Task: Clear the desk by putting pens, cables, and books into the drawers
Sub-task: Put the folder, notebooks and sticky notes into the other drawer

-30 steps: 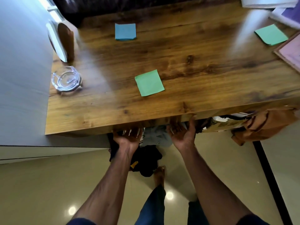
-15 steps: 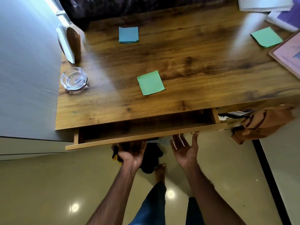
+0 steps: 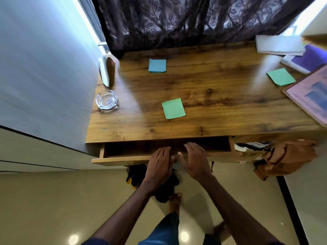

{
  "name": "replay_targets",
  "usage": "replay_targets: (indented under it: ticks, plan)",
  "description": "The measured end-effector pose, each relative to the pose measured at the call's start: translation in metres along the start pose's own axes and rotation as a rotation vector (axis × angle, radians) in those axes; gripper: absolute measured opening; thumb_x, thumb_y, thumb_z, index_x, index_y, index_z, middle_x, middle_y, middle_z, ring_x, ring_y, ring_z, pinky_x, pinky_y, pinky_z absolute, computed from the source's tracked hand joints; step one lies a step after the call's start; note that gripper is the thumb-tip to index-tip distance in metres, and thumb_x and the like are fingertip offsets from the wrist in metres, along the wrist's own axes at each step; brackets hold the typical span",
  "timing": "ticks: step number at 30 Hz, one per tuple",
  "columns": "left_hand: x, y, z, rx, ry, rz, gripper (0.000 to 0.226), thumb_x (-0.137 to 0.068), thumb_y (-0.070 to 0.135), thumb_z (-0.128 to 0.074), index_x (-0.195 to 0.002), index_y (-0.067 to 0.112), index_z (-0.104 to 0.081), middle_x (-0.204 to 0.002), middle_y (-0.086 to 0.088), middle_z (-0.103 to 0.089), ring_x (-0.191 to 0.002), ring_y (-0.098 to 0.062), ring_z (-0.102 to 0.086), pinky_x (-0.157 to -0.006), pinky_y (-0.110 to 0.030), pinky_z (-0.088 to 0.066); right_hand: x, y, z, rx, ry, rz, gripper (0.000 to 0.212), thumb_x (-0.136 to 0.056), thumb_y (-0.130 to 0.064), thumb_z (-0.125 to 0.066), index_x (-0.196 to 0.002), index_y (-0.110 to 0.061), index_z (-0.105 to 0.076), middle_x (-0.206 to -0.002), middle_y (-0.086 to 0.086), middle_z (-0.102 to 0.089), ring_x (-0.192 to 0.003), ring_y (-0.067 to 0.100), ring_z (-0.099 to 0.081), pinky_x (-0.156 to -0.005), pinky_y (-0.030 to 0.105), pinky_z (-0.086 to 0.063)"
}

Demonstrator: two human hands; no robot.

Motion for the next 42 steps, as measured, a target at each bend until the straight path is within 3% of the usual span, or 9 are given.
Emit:
replay_targets:
  ticks: [4, 10, 15, 18, 23, 29, 35, 40, 42]
  plan:
    - [-0.014, 0.001, -0.002, -0.113, -0.166, 0.021, 0.056, -0.1, 0.049, -0.009, -0.111, 0.022, -0.057, -0.111, -0.004, -0.066, -0.104, -0.022, -0.062, -0.095, -0.042, -0.046, 0.004, 0.02, -0.013, 0.158, -0.122, -0.033, 0.053, -0.105, -0.049, -0.026, -0.121, -0.013, -0.062, -0.129, 0.008, -0.062, -0.13, 0.023, -0.049, -0.115, 0.041, -0.031]
    - [-0.005, 0.006, -0.005, -0.082, -0.322, 0.065, 0.053, -0.1, 0.047, -0.017, -0.106, 0.016, -0.06, -0.104, -0.012, -0.069, -0.09, -0.03, -0.066, -0.081, -0.043, -0.051, 0.021, 0.011, -0.003, 0.209, -0.184, -0.04, 0.049, -0.105, -0.048, -0.028, -0.101, -0.016, -0.065, -0.103, 0.004, -0.067, -0.101, 0.021, -0.058, -0.093, 0.038, -0.041]
    - [0.015, 0.012, -0.005, -0.007, -0.476, 0.094, 0.05, -0.101, 0.044, -0.025, -0.102, 0.013, -0.064, -0.103, -0.011, -0.069, -0.089, -0.029, -0.066, -0.082, -0.046, -0.054, 0.046, 0.014, -0.005, 0.171, -0.265, -0.097, 0.053, -0.102, -0.056, -0.027, -0.095, -0.02, -0.065, -0.091, -0.001, -0.062, -0.083, 0.015, -0.052, -0.08, 0.035, -0.041]
    - [0.033, 0.019, -0.006, 0.022, -0.539, 0.082, 0.045, -0.103, 0.039, -0.029, -0.104, 0.01, -0.064, -0.102, -0.014, -0.068, -0.09, -0.031, -0.065, -0.082, -0.044, -0.052, 0.066, 0.015, -0.009, 0.145, -0.29, -0.117, 0.054, -0.102, -0.058, -0.026, -0.099, -0.022, -0.066, -0.097, 0.001, -0.066, -0.09, 0.018, -0.059, -0.084, 0.037, -0.046]
    - [0.066, 0.033, -0.009, 0.05, -0.662, 0.079, 0.031, -0.102, 0.03, -0.041, -0.103, 0.01, -0.066, -0.098, -0.009, -0.068, -0.085, -0.021, -0.061, -0.078, -0.035, -0.05, 0.101, 0.01, -0.01, 0.087, -0.375, -0.161, 0.051, -0.102, -0.056, -0.032, -0.114, -0.021, -0.067, -0.114, 0.004, -0.068, -0.106, 0.024, -0.061, -0.093, 0.04, -0.046]
    - [0.104, 0.045, -0.023, 0.087, -0.792, 0.129, 0.031, -0.101, 0.033, -0.042, -0.103, 0.015, -0.066, -0.096, -0.006, -0.069, -0.088, -0.022, -0.064, -0.086, -0.039, -0.056, 0.147, 0.008, -0.01, 0.038, -0.49, -0.176, 0.051, -0.104, -0.052, -0.032, -0.119, -0.017, -0.066, -0.12, 0.01, -0.067, -0.11, 0.028, -0.06, -0.092, 0.041, -0.044]
    - [0.149, 0.06, -0.036, 0.051, -0.78, 0.096, 0.023, -0.1, 0.034, -0.045, -0.09, 0.021, -0.061, -0.091, -0.001, -0.064, -0.081, -0.017, -0.061, -0.078, -0.032, -0.053, 0.195, 0.015, -0.015, 0.034, -0.565, -0.147, 0.047, -0.106, -0.044, -0.033, -0.123, -0.011, -0.061, -0.124, 0.014, -0.063, -0.111, 0.029, -0.058, -0.087, 0.037, -0.041]
    - [0.204, 0.076, -0.041, 0.095, -0.717, 0.078, 0.028, -0.102, 0.022, -0.043, -0.106, 0.005, -0.065, -0.099, -0.011, -0.066, -0.085, -0.021, -0.06, -0.077, -0.03, -0.048, 0.244, 0.025, -0.022, 0.015, -0.545, -0.114, 0.045, -0.106, -0.043, -0.034, -0.117, -0.01, -0.063, -0.118, 0.014, -0.063, -0.106, 0.028, -0.058, -0.085, 0.036, -0.042]
    - [0.224, 0.081, -0.046, 0.111, -0.71, 0.073, 0.029, -0.102, 0.021, -0.041, -0.101, 0.004, -0.065, -0.097, -0.013, -0.067, -0.08, -0.02, -0.058, -0.075, -0.03, -0.046, 0.264, 0.027, -0.025, -0.008, -0.541, -0.115, 0.045, -0.105, -0.043, -0.034, -0.115, -0.011, -0.064, -0.114, 0.013, -0.064, -0.103, 0.028, -0.059, -0.085, 0.038, -0.044]
Point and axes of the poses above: each hand's wrist, its own x-axis away from the middle knuckle, its own z-axis out of the back of the hand, y = z × x, the point moved 6 cm from there along -x, towards the middle knuckle
